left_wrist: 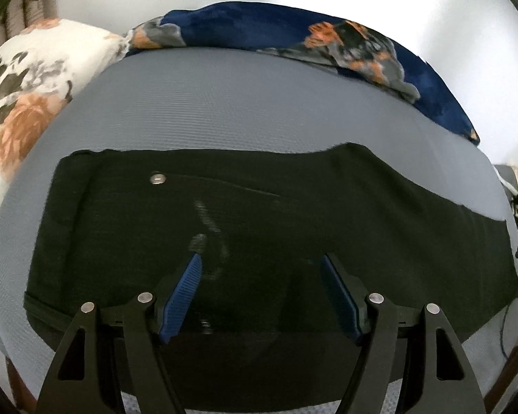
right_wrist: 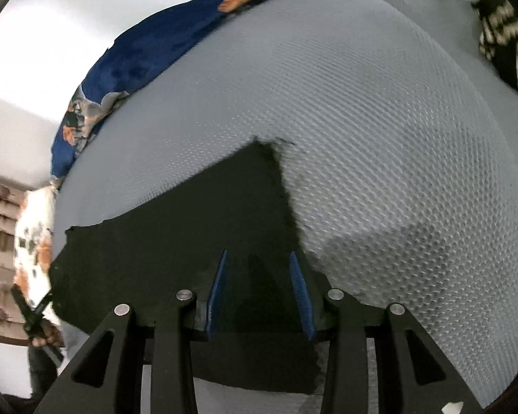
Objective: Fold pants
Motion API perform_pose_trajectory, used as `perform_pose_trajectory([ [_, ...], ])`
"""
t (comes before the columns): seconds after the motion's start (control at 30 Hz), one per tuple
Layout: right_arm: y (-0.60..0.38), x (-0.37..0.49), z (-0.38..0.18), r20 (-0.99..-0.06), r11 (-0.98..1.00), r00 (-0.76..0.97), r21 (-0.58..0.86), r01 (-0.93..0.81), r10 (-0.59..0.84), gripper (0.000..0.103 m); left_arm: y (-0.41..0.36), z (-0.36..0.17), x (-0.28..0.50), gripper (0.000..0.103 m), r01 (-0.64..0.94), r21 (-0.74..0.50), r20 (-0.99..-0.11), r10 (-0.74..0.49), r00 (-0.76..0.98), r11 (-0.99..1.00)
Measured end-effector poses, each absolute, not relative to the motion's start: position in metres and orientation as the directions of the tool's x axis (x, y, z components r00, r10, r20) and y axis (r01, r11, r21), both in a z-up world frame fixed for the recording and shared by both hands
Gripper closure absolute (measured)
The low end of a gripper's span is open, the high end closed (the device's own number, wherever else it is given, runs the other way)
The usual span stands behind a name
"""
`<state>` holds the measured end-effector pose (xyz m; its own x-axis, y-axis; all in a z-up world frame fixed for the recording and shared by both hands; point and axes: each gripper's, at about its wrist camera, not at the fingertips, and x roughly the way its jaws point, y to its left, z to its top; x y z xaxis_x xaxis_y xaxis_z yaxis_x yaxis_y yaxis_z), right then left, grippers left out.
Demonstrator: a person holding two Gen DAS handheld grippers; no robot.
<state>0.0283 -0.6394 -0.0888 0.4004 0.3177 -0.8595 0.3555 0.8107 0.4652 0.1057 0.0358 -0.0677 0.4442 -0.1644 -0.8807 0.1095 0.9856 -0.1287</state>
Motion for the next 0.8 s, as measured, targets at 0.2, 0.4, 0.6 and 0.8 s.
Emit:
perform_pose_trajectory([
  [0.2,-0.641,0.028,-0.107,-0.798,0.780,0.426,0.563,0.272,0.427,0.070,0.014,-0.071,0.106,0.032,0.116,-0.092,-0.895,-0.133,0.426,0.989],
  [0.4,-0.626,0.036,-0.115,-0.757,0.743,0.462,0.615,0.265,0.462,0.090,0.013,-0.081,0.109,0.032,0.117,-0.039,-0.910,-0.083,0.407,0.992],
  [0.6,-0.606,0.023,-0.086,-0.760,0.761,0.518,0.585,0.280,0.393,0.095,0.013,-0.088,0.110,0.032,0.130,-0.031,-0.908,-0.082,0.411,0.991],
  [0.8,-0.557,0.023,-0.050,-0.755,0.805,0.543,0.551,0.219,0.369,0.096,0.016,-0.091,0.107,0.032,0.135,-0.056,-0.899,-0.108,0.424,0.989],
])
